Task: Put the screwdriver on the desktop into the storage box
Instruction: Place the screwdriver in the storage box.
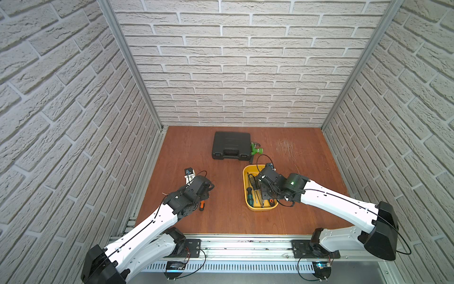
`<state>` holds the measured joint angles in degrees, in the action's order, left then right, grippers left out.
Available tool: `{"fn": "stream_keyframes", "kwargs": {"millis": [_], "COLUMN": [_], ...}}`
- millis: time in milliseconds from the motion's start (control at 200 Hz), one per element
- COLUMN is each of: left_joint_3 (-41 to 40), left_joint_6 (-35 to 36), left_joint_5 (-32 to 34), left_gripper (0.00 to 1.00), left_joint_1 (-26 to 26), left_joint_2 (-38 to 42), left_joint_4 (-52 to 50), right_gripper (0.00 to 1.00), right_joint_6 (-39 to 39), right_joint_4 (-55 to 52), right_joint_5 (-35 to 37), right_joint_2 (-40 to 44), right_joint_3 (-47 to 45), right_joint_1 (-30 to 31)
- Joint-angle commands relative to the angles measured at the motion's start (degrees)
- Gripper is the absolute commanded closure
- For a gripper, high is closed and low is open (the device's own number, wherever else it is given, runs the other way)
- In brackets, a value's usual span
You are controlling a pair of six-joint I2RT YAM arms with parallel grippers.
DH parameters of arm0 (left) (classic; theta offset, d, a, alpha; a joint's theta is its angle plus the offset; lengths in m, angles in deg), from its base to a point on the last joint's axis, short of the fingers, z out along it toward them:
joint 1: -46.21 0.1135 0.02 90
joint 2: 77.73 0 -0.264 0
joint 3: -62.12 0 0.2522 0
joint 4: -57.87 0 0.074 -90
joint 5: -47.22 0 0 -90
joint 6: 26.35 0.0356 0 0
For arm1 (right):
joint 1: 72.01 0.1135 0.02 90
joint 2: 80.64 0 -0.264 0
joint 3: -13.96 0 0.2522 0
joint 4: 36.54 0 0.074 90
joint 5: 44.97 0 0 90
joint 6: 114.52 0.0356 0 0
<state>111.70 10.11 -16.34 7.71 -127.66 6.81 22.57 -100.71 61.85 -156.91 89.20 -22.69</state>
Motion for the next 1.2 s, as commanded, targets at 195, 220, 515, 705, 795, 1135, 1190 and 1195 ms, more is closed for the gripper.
{"fn": "stream_keyframes", "kwargs": {"millis": [195,220,515,705,795,1135,1190,1195], "left_joint_3": [-1.54,-1.47,-0.78,-0.19,-0.15,-0.39,-0.61,-0.68], "left_joint_6": [1.16,1.16,1.38,1.17,1.06,0.9,0.89,0.89], "left_joint_5": [-0.86,-0.94,-1.21,-1.57,-2.18,-2.63,-2.61,-2.61], "left_gripper": [0.35,0.35,0.35,0.36,0.36,0.37,0.37,0.37], "left_joint_1": [0.38,0.38,0.44,0.43,0.43,0.3,0.35,0.31], "left_joint_2": [0.81,0.72,-0.35,-1.69,-2.5,-3.33,-3.07,-3.07], "left_joint_4": [0.64,0.43,0.82,1.17,1.03,1.33,1.42,1.43], "right_gripper": [0.98,0.98,0.98,0.98,0.98,0.98,0.98,0.97], "right_joint_6": [-0.73,-0.78,-1.18,-1.75,-1.74,-1.98,-2.09,-2.09], "right_joint_4": [-1.01,-0.73,-1.64,-1.61,-1.01,0.12,0.02,-0.01], "right_joint_5": [0.29,0.24,0.64,1.93,2.52,1.23,1.67,1.74], "right_joint_2": [-2.48,-2.4,-2.68,-2.78,-3.66,-10.77,-11.45,-11.54], "right_joint_3": [1.77,1.65,2.31,1.59,1.18,0.85,0.67,0.67], "right_joint_1": [-0.26,-0.3,-0.27,-0.29,-0.29,-1.36,-1.4,-1.41]}}
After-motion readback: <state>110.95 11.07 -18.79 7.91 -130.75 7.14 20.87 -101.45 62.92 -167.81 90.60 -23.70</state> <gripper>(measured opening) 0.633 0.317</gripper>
